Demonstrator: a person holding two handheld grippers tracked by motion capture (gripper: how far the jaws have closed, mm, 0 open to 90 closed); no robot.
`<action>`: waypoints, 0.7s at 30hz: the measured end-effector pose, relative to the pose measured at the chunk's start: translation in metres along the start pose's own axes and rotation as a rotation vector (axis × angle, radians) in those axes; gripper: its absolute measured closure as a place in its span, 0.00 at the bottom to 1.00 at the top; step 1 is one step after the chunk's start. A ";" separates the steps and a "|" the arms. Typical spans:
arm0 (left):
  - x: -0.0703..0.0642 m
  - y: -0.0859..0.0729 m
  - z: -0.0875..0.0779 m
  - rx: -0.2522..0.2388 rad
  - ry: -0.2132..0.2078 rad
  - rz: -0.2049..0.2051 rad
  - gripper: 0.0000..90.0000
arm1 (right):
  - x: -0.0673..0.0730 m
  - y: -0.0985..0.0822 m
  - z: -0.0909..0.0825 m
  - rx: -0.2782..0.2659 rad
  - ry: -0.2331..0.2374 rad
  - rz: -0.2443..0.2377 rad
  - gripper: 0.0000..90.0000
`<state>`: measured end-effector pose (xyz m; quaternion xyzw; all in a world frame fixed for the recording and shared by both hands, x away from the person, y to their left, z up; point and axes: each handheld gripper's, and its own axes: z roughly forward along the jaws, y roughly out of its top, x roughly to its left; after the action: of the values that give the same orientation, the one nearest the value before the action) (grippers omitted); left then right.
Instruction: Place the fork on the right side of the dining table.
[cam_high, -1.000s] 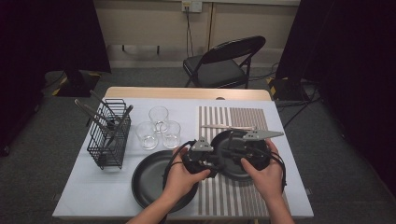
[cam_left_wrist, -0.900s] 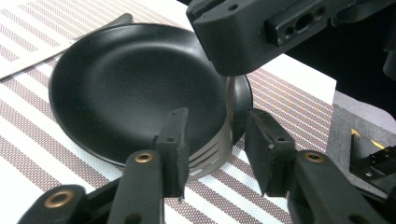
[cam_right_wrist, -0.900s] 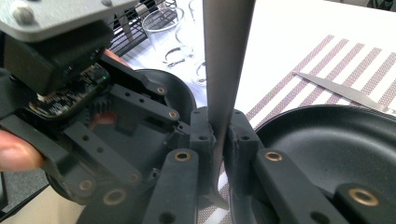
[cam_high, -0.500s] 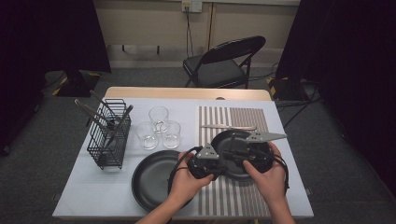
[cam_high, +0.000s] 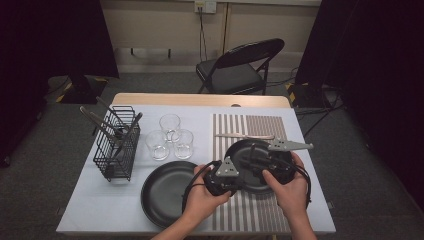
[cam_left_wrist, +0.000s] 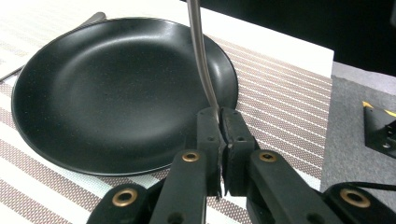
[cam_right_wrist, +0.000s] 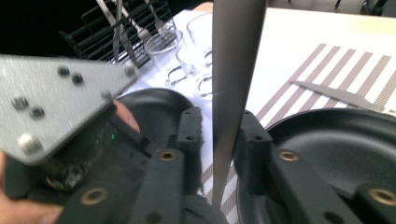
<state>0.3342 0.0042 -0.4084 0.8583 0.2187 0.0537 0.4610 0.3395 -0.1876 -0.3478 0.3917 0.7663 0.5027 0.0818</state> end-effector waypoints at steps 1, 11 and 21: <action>0.000 0.000 0.000 0.001 0.009 -0.003 0.97 | 0.001 0.001 0.000 -0.008 -0.005 -0.002 0.77; -0.004 -0.001 -0.001 0.023 0.085 -0.008 0.97 | 0.003 0.010 -0.009 -0.068 -0.035 0.017 0.76; -0.005 -0.003 0.000 0.030 0.165 -0.012 0.97 | 0.004 0.013 -0.009 -0.090 -0.057 0.027 0.80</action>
<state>0.3283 0.0038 -0.4100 0.8565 0.2617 0.1182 0.4289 0.3393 -0.1889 -0.3317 0.4123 0.7349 0.5262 0.1142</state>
